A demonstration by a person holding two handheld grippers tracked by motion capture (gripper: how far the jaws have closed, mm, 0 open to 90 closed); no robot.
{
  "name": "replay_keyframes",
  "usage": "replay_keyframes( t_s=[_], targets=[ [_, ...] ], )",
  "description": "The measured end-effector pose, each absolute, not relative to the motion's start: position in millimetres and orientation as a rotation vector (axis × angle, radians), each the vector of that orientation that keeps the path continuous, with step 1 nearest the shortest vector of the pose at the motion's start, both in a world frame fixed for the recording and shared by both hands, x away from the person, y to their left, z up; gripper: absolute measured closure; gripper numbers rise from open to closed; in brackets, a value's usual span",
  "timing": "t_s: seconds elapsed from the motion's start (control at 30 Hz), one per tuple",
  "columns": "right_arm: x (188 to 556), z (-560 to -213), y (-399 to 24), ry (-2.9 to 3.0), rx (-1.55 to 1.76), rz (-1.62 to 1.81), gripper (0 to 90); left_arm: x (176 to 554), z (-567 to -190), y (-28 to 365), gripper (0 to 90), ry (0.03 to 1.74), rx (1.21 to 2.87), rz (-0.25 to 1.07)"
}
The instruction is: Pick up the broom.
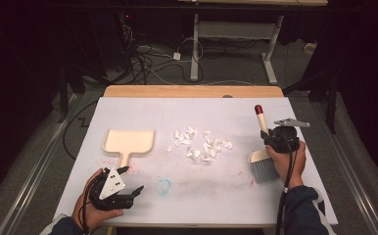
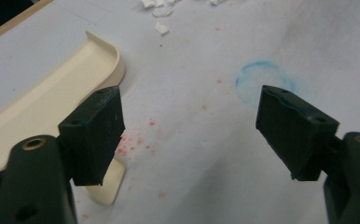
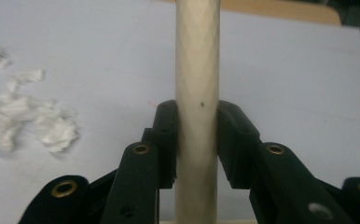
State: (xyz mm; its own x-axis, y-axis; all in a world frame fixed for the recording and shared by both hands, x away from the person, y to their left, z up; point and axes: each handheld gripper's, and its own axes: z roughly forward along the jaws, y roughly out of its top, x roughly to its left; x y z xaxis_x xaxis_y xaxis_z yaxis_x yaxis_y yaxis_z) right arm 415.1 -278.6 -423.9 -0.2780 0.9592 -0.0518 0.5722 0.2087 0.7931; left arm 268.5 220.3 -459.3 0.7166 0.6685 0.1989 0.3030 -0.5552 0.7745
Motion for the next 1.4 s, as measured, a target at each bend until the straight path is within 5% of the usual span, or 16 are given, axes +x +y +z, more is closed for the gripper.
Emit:
replay_keyframes(
  t_s=[0.4, 0.8, 1.13, 1.4],
  targets=[
    [345, -380, -264, 1.862, 1.205, 1.133, 71.5, 274, -427, 146, 24.9, 0.623, 2.079, 0.4],
    [294, -366, -208, 1.869, 0.994, 1.222, 71.5, 287, -405, 14, 30.0, 0.486, 1.982, 0.167],
    [271, -358, -193, 1.862, 0.918, 1.302, 71.3, 295, -414, -5, 55.1, 0.442, 1.959, 0.137],
    [263, -353, -189, 1.867, 0.895, 1.345, 71.0, 298, -409, 7, 62.3, 0.449, 1.981, 0.18]
  ],
)
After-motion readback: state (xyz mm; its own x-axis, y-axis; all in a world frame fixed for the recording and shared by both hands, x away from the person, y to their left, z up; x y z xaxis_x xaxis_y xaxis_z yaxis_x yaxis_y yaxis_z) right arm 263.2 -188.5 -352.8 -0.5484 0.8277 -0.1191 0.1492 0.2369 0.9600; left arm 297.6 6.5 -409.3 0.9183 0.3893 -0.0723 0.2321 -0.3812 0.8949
